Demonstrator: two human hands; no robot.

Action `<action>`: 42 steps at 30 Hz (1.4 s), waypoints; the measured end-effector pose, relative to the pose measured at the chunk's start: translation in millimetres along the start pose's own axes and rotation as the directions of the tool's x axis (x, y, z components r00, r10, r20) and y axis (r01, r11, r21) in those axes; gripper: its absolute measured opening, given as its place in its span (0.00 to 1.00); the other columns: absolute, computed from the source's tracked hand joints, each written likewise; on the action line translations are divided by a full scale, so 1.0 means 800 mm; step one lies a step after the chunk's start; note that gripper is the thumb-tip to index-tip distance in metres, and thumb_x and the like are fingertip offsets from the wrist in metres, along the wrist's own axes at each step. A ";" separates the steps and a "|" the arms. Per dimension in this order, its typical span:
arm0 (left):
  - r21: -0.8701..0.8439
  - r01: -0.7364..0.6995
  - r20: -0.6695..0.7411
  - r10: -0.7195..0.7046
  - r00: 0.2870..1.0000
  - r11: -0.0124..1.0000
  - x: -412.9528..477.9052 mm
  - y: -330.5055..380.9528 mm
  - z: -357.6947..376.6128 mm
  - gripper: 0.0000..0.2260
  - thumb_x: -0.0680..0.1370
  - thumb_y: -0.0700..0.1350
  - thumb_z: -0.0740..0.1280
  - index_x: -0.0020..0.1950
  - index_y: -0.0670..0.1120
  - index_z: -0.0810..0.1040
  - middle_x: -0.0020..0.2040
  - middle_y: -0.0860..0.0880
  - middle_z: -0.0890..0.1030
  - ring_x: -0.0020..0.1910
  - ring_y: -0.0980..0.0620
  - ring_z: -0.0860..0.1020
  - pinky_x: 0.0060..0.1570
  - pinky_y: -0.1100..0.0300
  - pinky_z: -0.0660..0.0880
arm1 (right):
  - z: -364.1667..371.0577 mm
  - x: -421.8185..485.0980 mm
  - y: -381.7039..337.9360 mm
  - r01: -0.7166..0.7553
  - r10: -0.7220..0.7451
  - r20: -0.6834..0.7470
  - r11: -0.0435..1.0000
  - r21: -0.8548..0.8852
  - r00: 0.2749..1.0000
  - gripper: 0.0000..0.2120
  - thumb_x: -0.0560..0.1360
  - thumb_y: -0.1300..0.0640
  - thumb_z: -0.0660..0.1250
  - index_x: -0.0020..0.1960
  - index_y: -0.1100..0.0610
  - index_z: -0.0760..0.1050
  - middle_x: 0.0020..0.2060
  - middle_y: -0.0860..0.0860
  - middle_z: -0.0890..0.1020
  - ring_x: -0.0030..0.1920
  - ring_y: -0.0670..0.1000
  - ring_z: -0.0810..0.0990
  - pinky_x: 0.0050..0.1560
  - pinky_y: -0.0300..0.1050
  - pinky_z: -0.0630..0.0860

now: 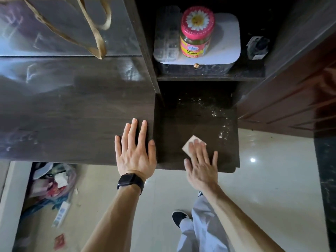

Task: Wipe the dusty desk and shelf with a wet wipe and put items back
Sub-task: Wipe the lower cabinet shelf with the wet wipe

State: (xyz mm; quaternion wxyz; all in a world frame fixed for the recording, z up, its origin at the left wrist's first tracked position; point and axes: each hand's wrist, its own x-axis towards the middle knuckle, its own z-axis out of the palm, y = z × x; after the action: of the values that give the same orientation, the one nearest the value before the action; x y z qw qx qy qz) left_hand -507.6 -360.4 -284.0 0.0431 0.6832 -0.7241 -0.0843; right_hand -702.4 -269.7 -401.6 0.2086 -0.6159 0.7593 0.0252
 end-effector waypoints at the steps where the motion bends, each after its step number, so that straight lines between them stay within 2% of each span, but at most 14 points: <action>1: 0.001 0.003 0.003 -0.003 1.000 1.000 0.000 0.000 -0.001 0.26 0.81 0.56 0.50 0.80 0.55 0.57 0.81 0.51 0.56 0.79 0.49 0.53 0.77 0.43 0.50 | -0.006 -0.007 0.031 -0.116 0.116 0.006 0.993 -0.005 0.993 0.31 0.82 0.40 0.42 0.81 0.48 0.42 0.81 0.46 0.42 0.80 0.49 0.41 0.76 0.67 0.43; 4: 0.009 0.011 0.023 -0.011 1.000 1.000 0.002 0.003 -0.002 0.26 0.81 0.57 0.50 0.80 0.55 0.56 0.81 0.51 0.56 0.80 0.49 0.52 0.77 0.44 0.49 | -0.025 -0.022 0.077 -0.347 0.346 0.035 0.937 0.032 0.938 0.34 0.79 0.38 0.36 0.81 0.51 0.43 0.81 0.50 0.44 0.80 0.52 0.43 0.75 0.70 0.46; 6: 0.009 0.016 0.033 -0.016 0.999 1.000 0.002 0.003 -0.003 0.26 0.81 0.57 0.50 0.80 0.56 0.55 0.81 0.52 0.56 0.80 0.49 0.52 0.78 0.44 0.48 | -0.030 -0.012 0.051 -0.383 0.381 0.035 0.921 0.079 0.924 0.35 0.79 0.37 0.38 0.81 0.53 0.44 0.81 0.53 0.43 0.80 0.55 0.43 0.76 0.69 0.45; 9: 0.020 0.010 0.031 -0.011 0.999 1.000 0.001 0.003 -0.003 0.26 0.81 0.57 0.50 0.80 0.55 0.56 0.81 0.51 0.56 0.80 0.49 0.52 0.77 0.44 0.49 | -0.014 0.011 -0.027 -0.101 0.099 0.035 0.993 0.067 0.994 0.34 0.80 0.38 0.42 0.81 0.52 0.43 0.80 0.51 0.42 0.80 0.54 0.41 0.76 0.65 0.40; 11: 0.018 0.013 0.012 -0.013 1.000 1.000 0.002 0.002 -0.001 0.26 0.81 0.56 0.51 0.80 0.55 0.57 0.80 0.51 0.57 0.79 0.49 0.53 0.77 0.44 0.50 | -0.003 0.023 -0.070 0.130 -0.132 0.062 0.991 0.041 0.989 0.33 0.81 0.39 0.45 0.81 0.52 0.43 0.81 0.50 0.43 0.80 0.53 0.39 0.77 0.65 0.41; 13: 0.016 0.011 -0.003 -0.011 1.000 1.000 -0.001 0.001 0.000 0.26 0.80 0.56 0.52 0.80 0.55 0.58 0.80 0.51 0.58 0.79 0.49 0.54 0.77 0.44 0.51 | -0.002 0.020 -0.077 0.198 -0.198 0.062 0.980 0.005 0.978 0.32 0.82 0.40 0.46 0.81 0.51 0.43 0.81 0.48 0.43 0.80 0.51 0.40 0.77 0.64 0.42; 17: 0.000 0.006 0.007 -0.006 1.000 1.000 0.000 0.002 -0.001 0.26 0.81 0.56 0.51 0.80 0.56 0.57 0.80 0.51 0.57 0.79 0.49 0.53 0.77 0.43 0.50 | -0.011 -0.029 0.007 0.154 -0.152 0.050 0.987 -0.045 0.987 0.31 0.82 0.41 0.49 0.81 0.47 0.46 0.81 0.45 0.45 0.80 0.48 0.44 0.77 0.65 0.49; 20: 0.007 0.003 0.016 -0.004 1.000 1.000 0.000 0.004 -0.002 0.26 0.81 0.56 0.50 0.80 0.56 0.55 0.81 0.51 0.56 0.80 0.49 0.52 0.77 0.43 0.50 | -0.020 -0.070 0.083 -0.043 0.046 0.082 0.998 -0.044 0.996 0.31 0.82 0.41 0.46 0.81 0.51 0.47 0.81 0.48 0.47 0.80 0.49 0.46 0.76 0.66 0.54; 25: 0.016 -0.003 0.014 0.002 1.000 1.000 0.000 0.003 -0.001 0.26 0.81 0.56 0.49 0.81 0.57 0.52 0.81 0.52 0.53 0.80 0.49 0.50 0.77 0.43 0.49 | -0.038 -0.001 0.107 -0.227 0.227 0.066 0.974 -0.010 0.972 0.34 0.80 0.37 0.36 0.80 0.52 0.35 0.80 0.49 0.38 0.79 0.48 0.35 0.77 0.61 0.41; 28: 0.015 0.005 -0.003 -0.005 1.000 1.000 0.000 0.006 -0.002 0.26 0.81 0.56 0.50 0.80 0.57 0.54 0.81 0.51 0.56 0.80 0.49 0.52 0.77 0.43 0.49 | -0.053 0.058 0.088 -0.311 0.308 0.057 0.948 0.062 0.950 0.35 0.81 0.37 0.38 0.79 0.54 0.32 0.80 0.50 0.35 0.79 0.50 0.33 0.78 0.60 0.40; 30: 0.005 0.028 -0.034 -0.028 0.999 1.000 0.001 0.009 -0.003 0.26 0.80 0.55 0.52 0.79 0.55 0.58 0.79 0.49 0.60 0.78 0.47 0.56 0.77 0.43 0.52 | -0.046 0.048 0.078 -0.260 0.259 0.029 0.964 0.052 0.966 0.36 0.81 0.36 0.41 0.80 0.54 0.35 0.80 0.51 0.37 0.80 0.51 0.36 0.78 0.61 0.42; 35: -0.026 0.035 -0.074 -0.037 0.997 0.999 0.017 0.016 -0.015 0.26 0.76 0.54 0.57 0.74 0.52 0.68 0.71 0.45 0.68 0.70 0.42 0.65 0.71 0.43 0.61 | -0.023 -0.059 0.089 0.080 -0.079 0.054 0.997 -0.005 0.995 0.35 0.81 0.38 0.50 0.81 0.55 0.47 0.81 0.50 0.49 0.80 0.51 0.48 0.76 0.64 0.54; 38: -0.077 0.103 -0.098 -0.110 0.989 0.992 0.030 0.027 -0.016 0.25 0.75 0.54 0.58 0.72 0.53 0.69 0.69 0.47 0.69 0.68 0.43 0.66 0.70 0.44 0.62 | -0.037 -0.024 0.109 -0.078 0.079 0.046 0.997 -0.021 0.996 0.36 0.81 0.37 0.47 0.81 0.55 0.45 0.81 0.51 0.47 0.80 0.51 0.47 0.77 0.63 0.50; 42: -0.092 0.107 -0.109 -0.117 0.987 0.990 0.034 0.027 -0.008 0.25 0.77 0.55 0.58 0.75 0.55 0.67 0.75 0.48 0.65 0.75 0.45 0.61 0.74 0.44 0.58 | -0.066 0.082 0.095 -0.300 0.297 0.062 0.953 0.045 0.953 0.35 0.80 0.37 0.38 0.80 0.54 0.33 0.79 0.51 0.35 0.79 0.52 0.34 0.78 0.62 0.40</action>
State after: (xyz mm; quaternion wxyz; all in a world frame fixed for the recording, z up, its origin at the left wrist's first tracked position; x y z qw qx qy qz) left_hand -529.5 -386.6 -275.3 0.1090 0.7241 -0.6765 -0.0785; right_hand -799.7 -327.7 -392.6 0.2397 -0.4874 0.8380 0.0529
